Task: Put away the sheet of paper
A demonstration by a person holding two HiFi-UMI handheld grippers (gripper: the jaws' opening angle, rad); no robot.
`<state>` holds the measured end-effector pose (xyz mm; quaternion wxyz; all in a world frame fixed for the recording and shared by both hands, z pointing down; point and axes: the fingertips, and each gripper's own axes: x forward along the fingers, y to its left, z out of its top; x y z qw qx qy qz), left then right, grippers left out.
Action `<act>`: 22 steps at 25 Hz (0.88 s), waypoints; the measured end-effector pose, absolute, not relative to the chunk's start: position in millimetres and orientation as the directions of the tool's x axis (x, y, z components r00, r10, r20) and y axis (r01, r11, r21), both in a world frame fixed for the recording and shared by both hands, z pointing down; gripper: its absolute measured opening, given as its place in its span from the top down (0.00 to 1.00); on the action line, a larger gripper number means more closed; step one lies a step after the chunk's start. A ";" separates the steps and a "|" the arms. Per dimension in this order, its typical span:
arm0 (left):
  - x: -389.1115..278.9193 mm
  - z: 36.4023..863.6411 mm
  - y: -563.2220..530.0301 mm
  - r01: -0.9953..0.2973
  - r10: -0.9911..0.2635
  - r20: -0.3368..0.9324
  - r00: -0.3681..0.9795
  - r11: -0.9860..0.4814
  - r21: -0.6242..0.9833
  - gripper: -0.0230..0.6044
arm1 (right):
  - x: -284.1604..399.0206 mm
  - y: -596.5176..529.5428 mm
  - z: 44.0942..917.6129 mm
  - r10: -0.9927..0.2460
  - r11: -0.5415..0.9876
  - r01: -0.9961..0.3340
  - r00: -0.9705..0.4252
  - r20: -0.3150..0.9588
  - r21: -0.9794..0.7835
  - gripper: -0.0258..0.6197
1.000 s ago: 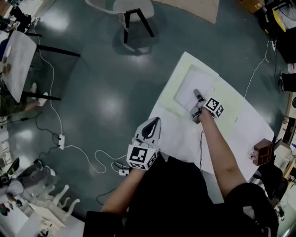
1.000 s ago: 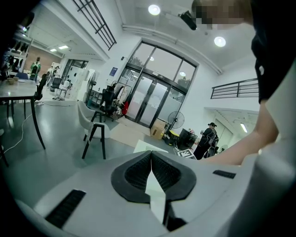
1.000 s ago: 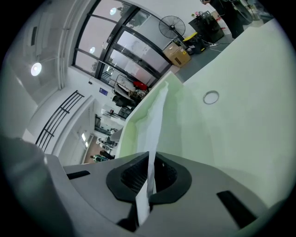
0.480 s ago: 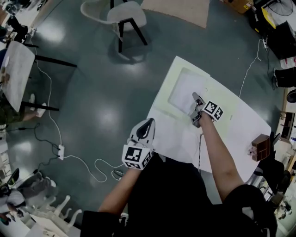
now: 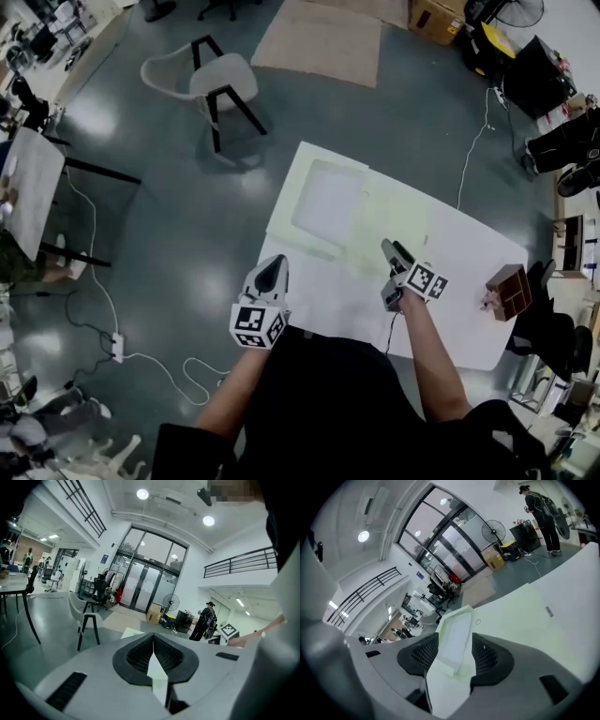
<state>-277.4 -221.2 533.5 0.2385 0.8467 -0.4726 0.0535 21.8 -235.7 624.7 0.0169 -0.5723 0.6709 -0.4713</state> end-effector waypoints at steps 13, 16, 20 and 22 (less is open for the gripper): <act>-152.3 476.8 -183.3 -0.805 -0.774 0.223 0.592 -0.557 0.203 0.96 | 109.7 -138.4 503.8 -0.873 0.098 -0.863 -0.314 0.374 -0.496 0.96; -129.9 468.2 -175.9 -0.801 -0.775 0.203 0.599 -0.572 0.178 0.96 | 120.0 -133.3 485.8 -0.885 0.146 -0.909 -0.297 0.359 -0.391 0.96; -104.6 460.2 -166.5 -0.790 -0.767 0.190 0.613 -0.590 0.168 0.96 | 127.6 -127.1 467.3 -0.899 0.201 -0.921 -0.309 0.311 -0.333 0.96; -97.4 455.4 -165.8 -0.792 -0.771 0.178 0.611 -0.590 0.160 0.96 | 131.2 -126.3 461.0 -0.904 0.219 -0.921 -0.316 0.289 -0.324 0.96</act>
